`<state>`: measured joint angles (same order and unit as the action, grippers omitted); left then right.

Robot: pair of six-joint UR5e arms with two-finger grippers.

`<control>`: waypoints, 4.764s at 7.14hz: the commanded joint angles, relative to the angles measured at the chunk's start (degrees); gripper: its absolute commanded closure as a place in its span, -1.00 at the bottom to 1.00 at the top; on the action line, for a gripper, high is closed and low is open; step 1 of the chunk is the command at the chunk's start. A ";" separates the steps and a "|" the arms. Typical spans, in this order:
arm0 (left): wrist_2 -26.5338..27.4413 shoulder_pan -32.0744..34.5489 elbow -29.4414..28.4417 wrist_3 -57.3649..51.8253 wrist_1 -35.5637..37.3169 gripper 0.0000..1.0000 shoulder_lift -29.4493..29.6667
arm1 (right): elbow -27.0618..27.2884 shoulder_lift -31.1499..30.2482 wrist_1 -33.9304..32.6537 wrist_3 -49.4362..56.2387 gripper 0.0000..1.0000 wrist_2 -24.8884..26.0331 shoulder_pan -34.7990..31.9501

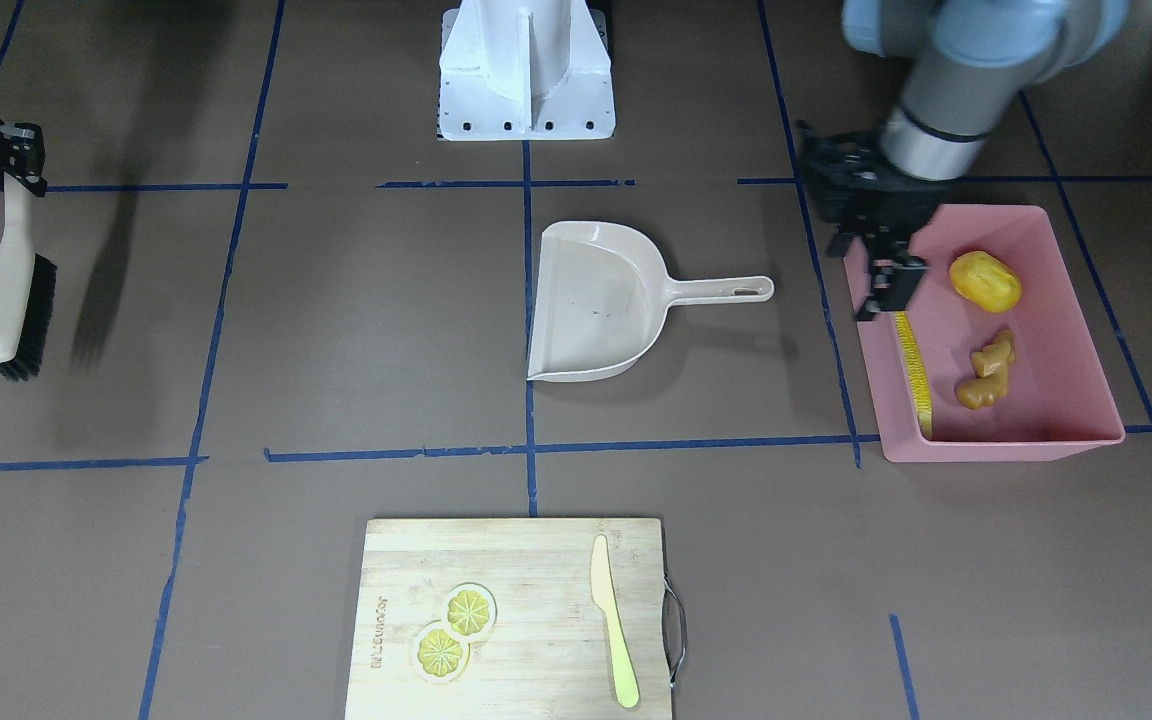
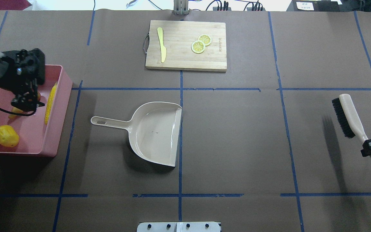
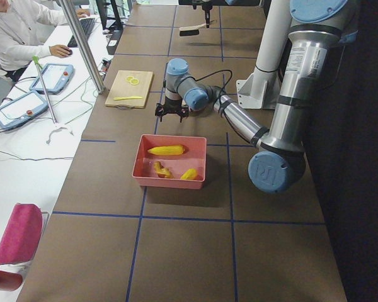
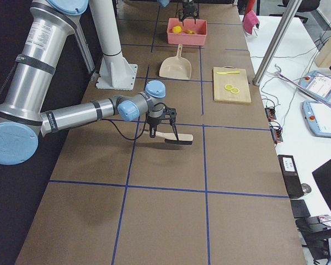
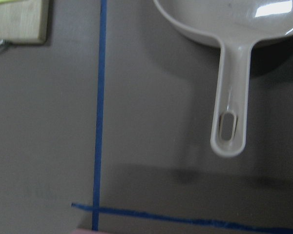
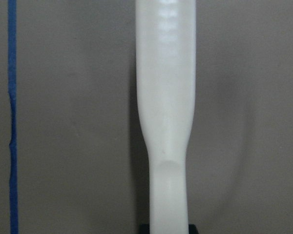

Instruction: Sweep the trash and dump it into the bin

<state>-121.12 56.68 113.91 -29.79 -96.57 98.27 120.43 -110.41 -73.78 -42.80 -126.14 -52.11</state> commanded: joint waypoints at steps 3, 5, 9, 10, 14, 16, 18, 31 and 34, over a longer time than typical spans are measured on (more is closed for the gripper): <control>-2.37 4.75 -1.66 -2.18 -0.20 -0.99 -2.65 | -11.51 -1.21 18.38 -4.49 0.84 0.02 1.66; -2.28 5.89 -2.03 -3.26 -0.20 -0.99 -2.73 | -11.79 -1.47 18.58 -4.31 0.68 -0.07 2.19; -2.28 6.95 -2.03 -3.26 -0.20 -0.99 -2.73 | -11.88 -1.47 18.58 -4.40 -0.99 -0.07 2.28; -2.28 7.39 -2.03 -3.34 -0.20 -0.99 -2.73 | -11.88 -1.47 18.58 -4.40 -0.99 -0.07 2.28; -2.98 21.85 -13.32 -2.12 1.03 -1.00 -6.25 | -10.47 -0.77 17.80 2.75 -0.99 -7.06 -11.81; -11.73 26.62 -24.39 12.39 1.47 -1.00 -6.42 | -10.30 -0.77 12.20 11.29 -0.99 -9.20 -18.26; -14.65 28.48 -24.27 24.55 1.56 -1.00 -6.60 | -10.74 0.54 3.17 22.70 -0.99 -9.91 -24.06; -14.05 28.31 -19.08 35.42 2.62 -1.00 -10.55 | -13.90 5.73 -12.16 46.39 -0.99 -6.48 -33.05; -14.14 28.31 -18.98 35.24 2.62 -1.00 -9.86 | -13.90 5.65 -12.27 46.22 -0.99 -6.57 -33.05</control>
<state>-135.24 84.99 95.28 5.54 -93.95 87.96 106.52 -104.81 -85.85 3.37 -132.65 -85.12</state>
